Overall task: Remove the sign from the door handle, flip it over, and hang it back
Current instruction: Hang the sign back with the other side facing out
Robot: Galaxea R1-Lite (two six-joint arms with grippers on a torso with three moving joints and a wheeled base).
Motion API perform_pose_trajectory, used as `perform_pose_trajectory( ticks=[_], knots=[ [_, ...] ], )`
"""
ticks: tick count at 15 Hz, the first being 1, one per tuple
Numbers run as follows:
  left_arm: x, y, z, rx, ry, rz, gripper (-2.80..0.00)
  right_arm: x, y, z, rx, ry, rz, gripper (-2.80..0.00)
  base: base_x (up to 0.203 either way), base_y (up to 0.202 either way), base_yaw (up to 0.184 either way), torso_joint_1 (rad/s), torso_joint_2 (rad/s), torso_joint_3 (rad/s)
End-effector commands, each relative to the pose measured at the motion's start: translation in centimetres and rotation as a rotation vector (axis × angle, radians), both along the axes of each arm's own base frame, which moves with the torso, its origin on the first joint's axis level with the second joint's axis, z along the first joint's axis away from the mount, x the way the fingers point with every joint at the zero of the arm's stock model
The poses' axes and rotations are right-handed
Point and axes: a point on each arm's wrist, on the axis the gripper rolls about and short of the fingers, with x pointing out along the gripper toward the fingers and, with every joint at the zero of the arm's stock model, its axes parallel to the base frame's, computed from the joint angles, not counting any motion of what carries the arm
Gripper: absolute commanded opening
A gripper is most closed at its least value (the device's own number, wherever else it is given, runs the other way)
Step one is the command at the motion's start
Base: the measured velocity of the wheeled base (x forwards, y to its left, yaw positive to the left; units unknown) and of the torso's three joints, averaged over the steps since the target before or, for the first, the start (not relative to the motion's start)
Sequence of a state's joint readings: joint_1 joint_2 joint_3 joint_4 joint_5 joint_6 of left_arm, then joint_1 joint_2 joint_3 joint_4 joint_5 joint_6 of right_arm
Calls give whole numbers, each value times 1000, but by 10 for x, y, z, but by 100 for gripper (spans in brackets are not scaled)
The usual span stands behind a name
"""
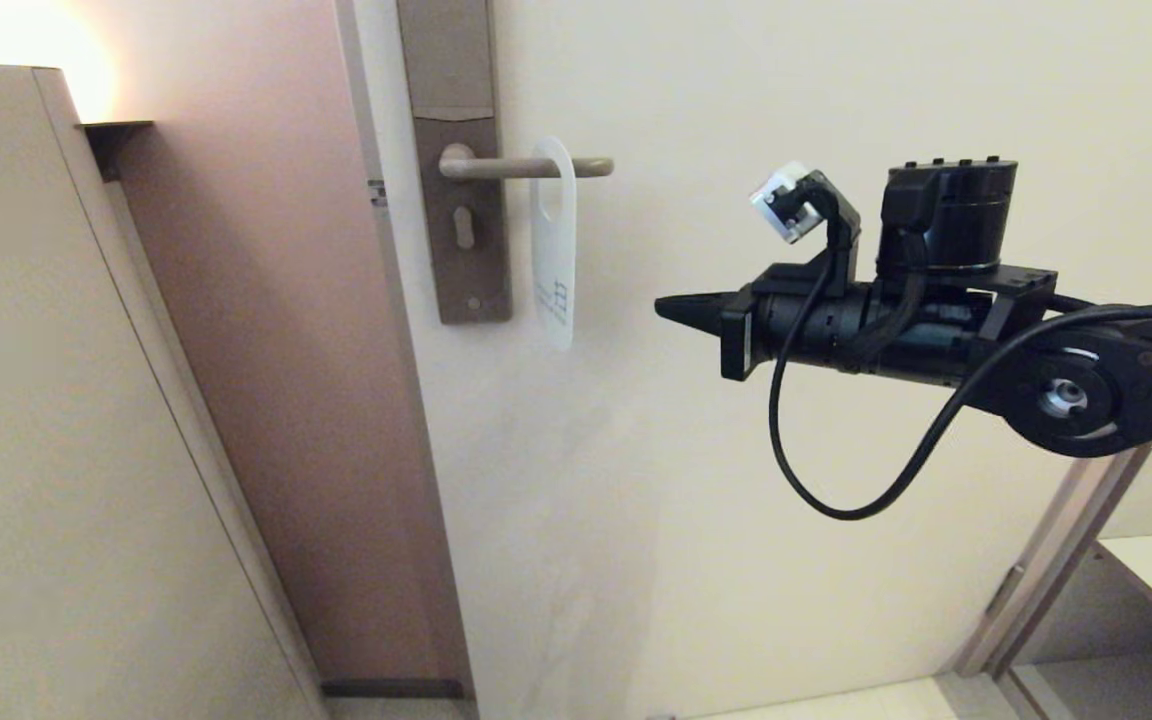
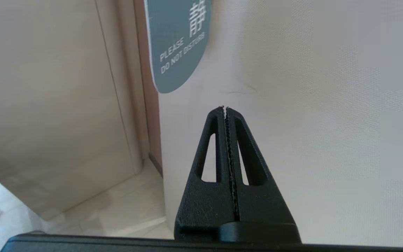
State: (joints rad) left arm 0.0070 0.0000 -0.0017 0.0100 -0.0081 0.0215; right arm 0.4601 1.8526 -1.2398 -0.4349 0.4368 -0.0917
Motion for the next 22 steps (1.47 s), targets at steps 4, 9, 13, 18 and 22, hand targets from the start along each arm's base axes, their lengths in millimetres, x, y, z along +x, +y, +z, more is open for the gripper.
perform_pose_trajectory(
  ticks=[4,9,13,18,22],
  knots=[
    [0,0,0,0,2,1,-280,4,21,-9,-6,8,45,-280,0,0,0,0,0,0],
    [0,0,0,0,2,1,-280,17,54,-4,5,-45,-15,-280,0,0,0,0,0,0],
    [0,0,0,0,1,1,-280,23,88,-2,22,-90,-77,-280,0,0,0,0,0,0],
    [0,0,0,0,1,1,-280,17,117,0,67,-120,-125,-280,0,0,0,0,0,0],
    [0,0,0,0,2,1,-280,10,127,1,77,-132,-115,-280,0,0,0,0,0,0]
  ],
)
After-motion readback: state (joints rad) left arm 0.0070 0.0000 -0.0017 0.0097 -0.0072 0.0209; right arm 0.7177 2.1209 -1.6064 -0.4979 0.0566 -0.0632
